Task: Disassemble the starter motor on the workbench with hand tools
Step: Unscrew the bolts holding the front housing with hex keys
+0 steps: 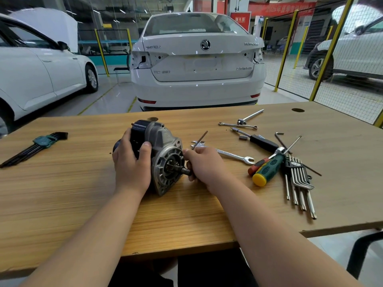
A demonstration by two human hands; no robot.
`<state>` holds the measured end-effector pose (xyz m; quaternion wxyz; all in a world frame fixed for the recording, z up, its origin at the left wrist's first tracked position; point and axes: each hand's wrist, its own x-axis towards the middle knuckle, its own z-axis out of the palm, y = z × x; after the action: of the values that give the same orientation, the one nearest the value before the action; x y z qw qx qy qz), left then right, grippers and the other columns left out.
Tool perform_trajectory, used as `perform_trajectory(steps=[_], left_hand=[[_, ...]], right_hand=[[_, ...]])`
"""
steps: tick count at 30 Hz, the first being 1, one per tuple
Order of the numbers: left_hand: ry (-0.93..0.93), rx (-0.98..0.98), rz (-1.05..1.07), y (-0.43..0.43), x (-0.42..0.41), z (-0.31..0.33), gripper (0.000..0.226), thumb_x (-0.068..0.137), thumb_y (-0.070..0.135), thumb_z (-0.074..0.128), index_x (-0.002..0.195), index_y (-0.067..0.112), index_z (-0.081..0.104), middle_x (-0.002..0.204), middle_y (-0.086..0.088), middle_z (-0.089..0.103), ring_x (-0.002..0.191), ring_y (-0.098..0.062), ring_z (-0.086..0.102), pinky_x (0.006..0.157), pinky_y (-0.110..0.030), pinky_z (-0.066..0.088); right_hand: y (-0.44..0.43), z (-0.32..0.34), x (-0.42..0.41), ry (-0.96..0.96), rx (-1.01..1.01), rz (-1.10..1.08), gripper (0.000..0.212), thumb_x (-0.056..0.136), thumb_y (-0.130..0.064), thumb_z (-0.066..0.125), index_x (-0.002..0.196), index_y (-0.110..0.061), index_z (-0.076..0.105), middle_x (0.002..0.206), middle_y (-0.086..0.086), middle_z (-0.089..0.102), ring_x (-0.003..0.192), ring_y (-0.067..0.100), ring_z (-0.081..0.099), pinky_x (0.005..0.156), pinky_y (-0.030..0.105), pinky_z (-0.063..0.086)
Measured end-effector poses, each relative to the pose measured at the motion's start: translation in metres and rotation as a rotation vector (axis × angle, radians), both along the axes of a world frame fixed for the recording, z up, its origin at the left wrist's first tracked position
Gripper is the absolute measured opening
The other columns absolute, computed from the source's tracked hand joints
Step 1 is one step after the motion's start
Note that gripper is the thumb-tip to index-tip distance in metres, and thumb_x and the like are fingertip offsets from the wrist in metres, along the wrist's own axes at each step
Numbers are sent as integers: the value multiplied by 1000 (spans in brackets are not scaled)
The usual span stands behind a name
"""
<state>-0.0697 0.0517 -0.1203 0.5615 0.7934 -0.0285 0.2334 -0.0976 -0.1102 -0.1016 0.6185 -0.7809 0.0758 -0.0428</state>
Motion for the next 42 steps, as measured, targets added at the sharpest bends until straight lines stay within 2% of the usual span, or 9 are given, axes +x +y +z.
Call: perform_trajectory(steps=[6, 14, 19, 23, 30, 35, 37, 39, 42], left_hand=[[1, -2, -1, 0, -1, 0, 76, 80, 54, 39, 151, 30, 26, 152, -4, 31, 142, -10, 15, 105, -29, 16], [8, -4, -3, 0, -1, 1, 75, 80, 55, 39, 150, 30, 27, 152, -5, 31, 143, -12, 16, 106, -30, 16], [16, -9, -7, 0, -3, 2, 76, 80, 55, 39, 150, 30, 27, 151, -7, 30, 143, -17, 18, 106, -31, 17], [29, -14, -10, 0, -4, 2, 77, 79, 55, 39, 151, 31, 26, 151, -5, 29, 143, -19, 19, 111, -36, 19], [21, -8, -11, -1, -3, 3, 76, 81, 55, 38, 152, 30, 24, 153, -3, 28, 143, -14, 15, 115, -39, 17], [19, -4, -3, -1, -4, 3, 77, 80, 55, 38, 151, 30, 25, 153, -5, 28, 143, -14, 15, 116, -40, 17], [22, -1, -5, -1, -5, 4, 77, 80, 56, 38, 151, 30, 24, 153, -5, 28, 144, -14, 15, 117, -41, 17], [26, 3, -7, -1, -5, 3, 76, 81, 56, 38, 151, 31, 24, 154, -4, 27, 144, -13, 14, 117, -42, 17], [22, 0, -10, -1, -5, 3, 76, 81, 56, 38, 151, 30, 25, 153, -4, 28, 143, -13, 15, 116, -40, 17]], right_hand=[[-3, -3, 1, -55, -172, -4, 34, 96, -37, 53, 87, -6, 65, 52, -2, 58, 38, 9, 56, 51, 23, 42], [-6, -1, -1, -84, -119, 61, 31, 97, -35, 54, 76, -14, 61, 48, -8, 59, 40, 10, 55, 43, 18, 40], [-10, -1, -2, -123, -224, 99, 32, 100, -36, 47, 81, -16, 63, 50, -7, 59, 41, 7, 56, 43, 15, 41], [-13, 0, 2, -97, -184, 110, 33, 100, -27, 43, 76, -16, 62, 47, -10, 56, 40, 9, 54, 44, 19, 42], [-14, 0, 6, -93, -143, 123, 33, 100, -27, 45, 74, -15, 62, 45, -9, 52, 38, 11, 50, 41, 18, 42], [-14, 0, 1, -194, -402, 71, 30, 98, -33, 48, 81, -16, 67, 59, -3, 60, 46, 4, 50, 45, 17, 40], [-13, 0, 0, -254, -433, 24, 29, 97, -30, 52, 81, -12, 66, 63, 2, 61, 43, 2, 49, 42, 13, 37], [-12, 0, -3, -301, -430, -11, 24, 96, -28, 55, 77, -16, 64, 59, -6, 58, 44, 2, 53, 40, 11, 35], [-10, -1, -5, -349, -530, -33, 12, 92, -30, 61, 82, -25, 65, 67, -13, 61, 62, 4, 58, 55, 19, 45]])
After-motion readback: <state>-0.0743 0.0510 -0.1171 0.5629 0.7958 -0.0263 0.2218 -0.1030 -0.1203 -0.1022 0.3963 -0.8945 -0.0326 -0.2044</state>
